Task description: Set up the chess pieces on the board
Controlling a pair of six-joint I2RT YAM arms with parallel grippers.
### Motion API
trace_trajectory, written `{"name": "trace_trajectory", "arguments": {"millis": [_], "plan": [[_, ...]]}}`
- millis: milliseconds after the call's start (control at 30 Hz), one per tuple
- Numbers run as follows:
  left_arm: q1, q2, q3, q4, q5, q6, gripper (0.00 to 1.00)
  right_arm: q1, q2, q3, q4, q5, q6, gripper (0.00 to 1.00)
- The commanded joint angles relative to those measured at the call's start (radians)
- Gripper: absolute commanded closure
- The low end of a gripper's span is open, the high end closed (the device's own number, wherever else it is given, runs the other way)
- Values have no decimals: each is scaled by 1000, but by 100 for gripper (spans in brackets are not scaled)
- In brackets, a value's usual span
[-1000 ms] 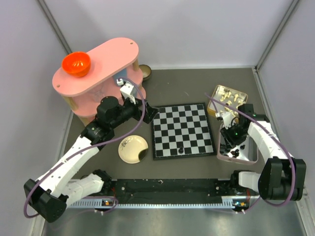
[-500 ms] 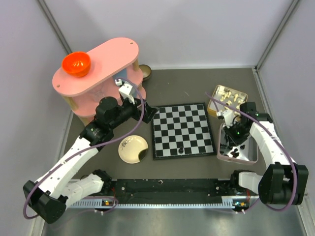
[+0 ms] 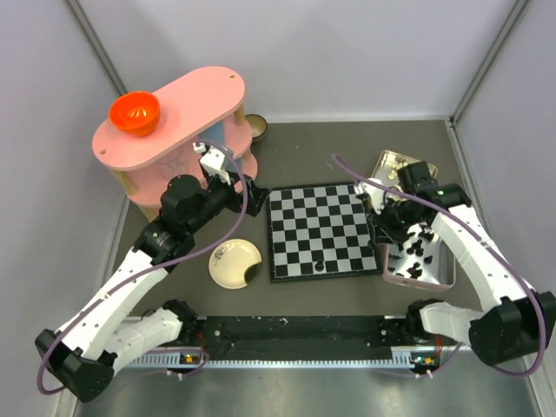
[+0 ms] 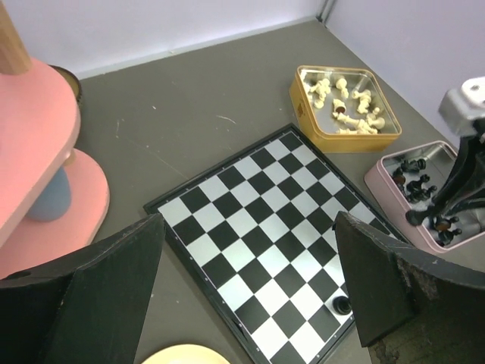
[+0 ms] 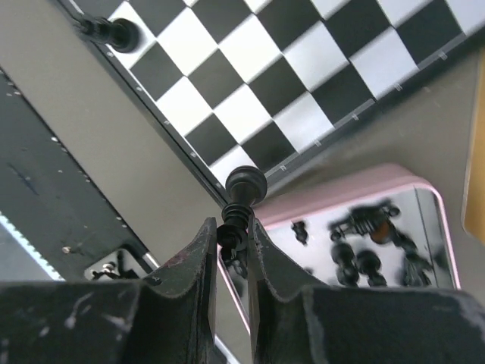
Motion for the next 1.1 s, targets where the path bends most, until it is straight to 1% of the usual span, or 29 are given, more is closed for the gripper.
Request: {"name": "trace_trajectory", "arguments": {"millis": [0,33,133,167,333,367,500,700,1067], "plan": [[3,-49,2,24,-54,13,1,104,71,52,77,-94,73,91],[1,-52,-1,19,-59,9,1,153,97,53,85,-94,76,91],[1,-74,-11,8,-72,2,1,230,131,52,140,-80,87,91],[1,-79,-14,5,-79,2,1,273,151,49,155,-77,93,91],[3,-120,-31,-13,-91,-12,1,360,202,23,264,-49,118,90],[1,-129,-32,-18,-121,-14,1,386,212,14,278,-42,122,90],[1,-146,-41,-30,-140,-15,1,435,245,-9,336,-20,141,90],[1,-155,-46,-38,-148,-17,1,465,279,-14,366,10,158,90],[3,-157,-61,-33,-152,-15,1,489,254,-69,347,38,171,90]]}}
